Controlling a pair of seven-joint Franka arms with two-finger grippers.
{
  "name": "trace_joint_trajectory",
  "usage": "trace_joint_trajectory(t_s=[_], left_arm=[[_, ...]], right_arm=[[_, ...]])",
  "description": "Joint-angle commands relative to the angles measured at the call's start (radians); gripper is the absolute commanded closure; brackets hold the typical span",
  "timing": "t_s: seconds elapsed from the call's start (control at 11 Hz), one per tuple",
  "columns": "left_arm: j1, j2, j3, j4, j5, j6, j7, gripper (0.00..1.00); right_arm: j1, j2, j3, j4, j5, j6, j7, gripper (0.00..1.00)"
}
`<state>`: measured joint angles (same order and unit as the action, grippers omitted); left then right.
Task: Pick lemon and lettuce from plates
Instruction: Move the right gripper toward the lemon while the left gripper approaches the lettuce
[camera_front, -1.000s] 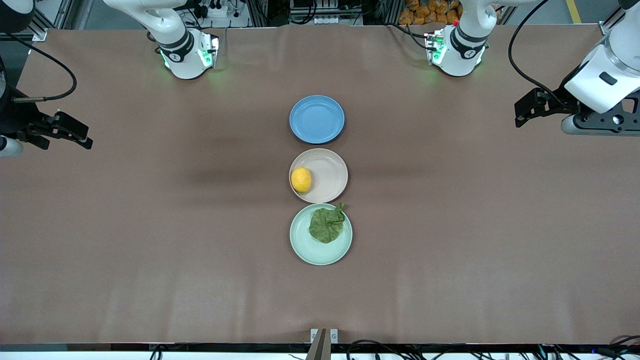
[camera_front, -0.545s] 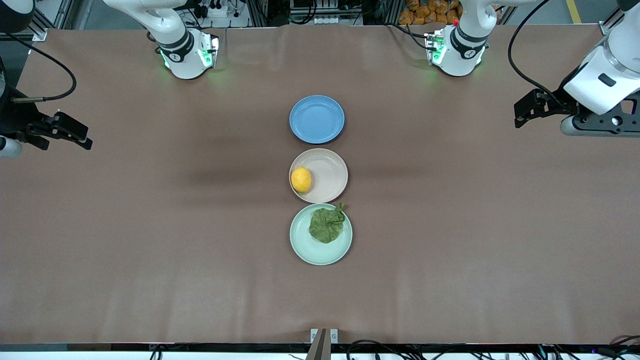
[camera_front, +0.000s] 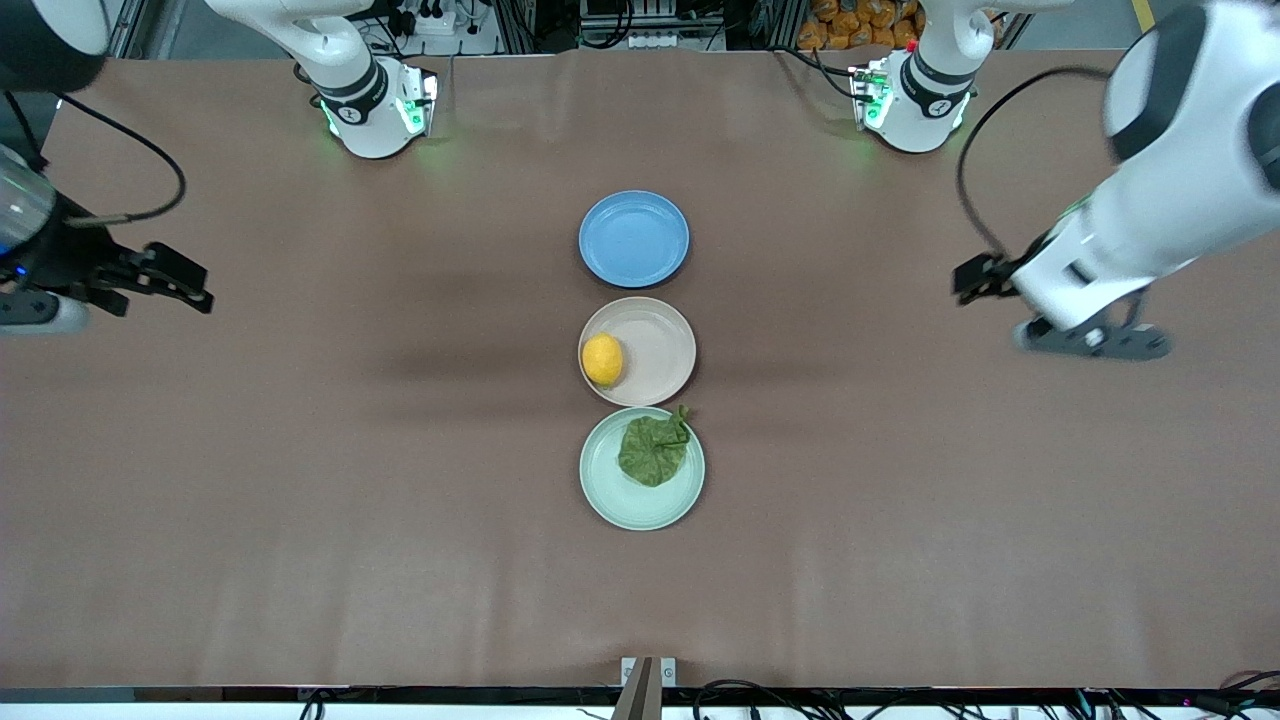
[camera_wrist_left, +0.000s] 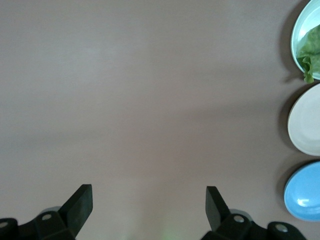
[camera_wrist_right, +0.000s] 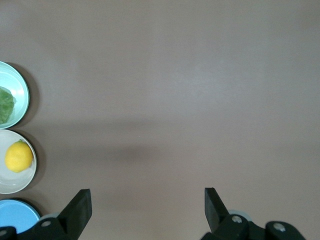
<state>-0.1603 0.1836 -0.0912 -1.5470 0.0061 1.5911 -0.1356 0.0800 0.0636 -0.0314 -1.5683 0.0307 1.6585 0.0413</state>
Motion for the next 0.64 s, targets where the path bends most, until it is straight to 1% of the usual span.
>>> trace_joint_trajectory(t_s=[0.0, 0.18, 0.36, 0.45, 0.55], left_arm=[[-0.066, 0.111, -0.002, 0.025, -0.023, 0.11, -0.131, 0.0], [-0.091, 0.187, -0.004, 0.027, -0.032, 0.192, -0.2, 0.0], [-0.113, 0.249, -0.009, 0.027, -0.032, 0.274, -0.203, 0.0], [-0.143, 0.282, -0.009, 0.027, -0.031, 0.314, -0.206, 0.0], [-0.16, 0.316, -0.009, 0.027, -0.034, 0.355, -0.219, 0.0]], right_arm=[[0.05, 0.05, 0.004, 0.001, 0.003, 0.056, 0.095, 0.0], [0.098, 0.087, 0.007, -0.001, 0.003, 0.09, 0.19, 0.0], [0.138, 0.119, 0.01, -0.003, 0.002, 0.121, 0.244, 0.0], [0.161, 0.139, 0.014, -0.004, -0.001, 0.145, 0.276, 0.0], [0.185, 0.162, 0.016, -0.004, -0.005, 0.174, 0.345, 0.0]])
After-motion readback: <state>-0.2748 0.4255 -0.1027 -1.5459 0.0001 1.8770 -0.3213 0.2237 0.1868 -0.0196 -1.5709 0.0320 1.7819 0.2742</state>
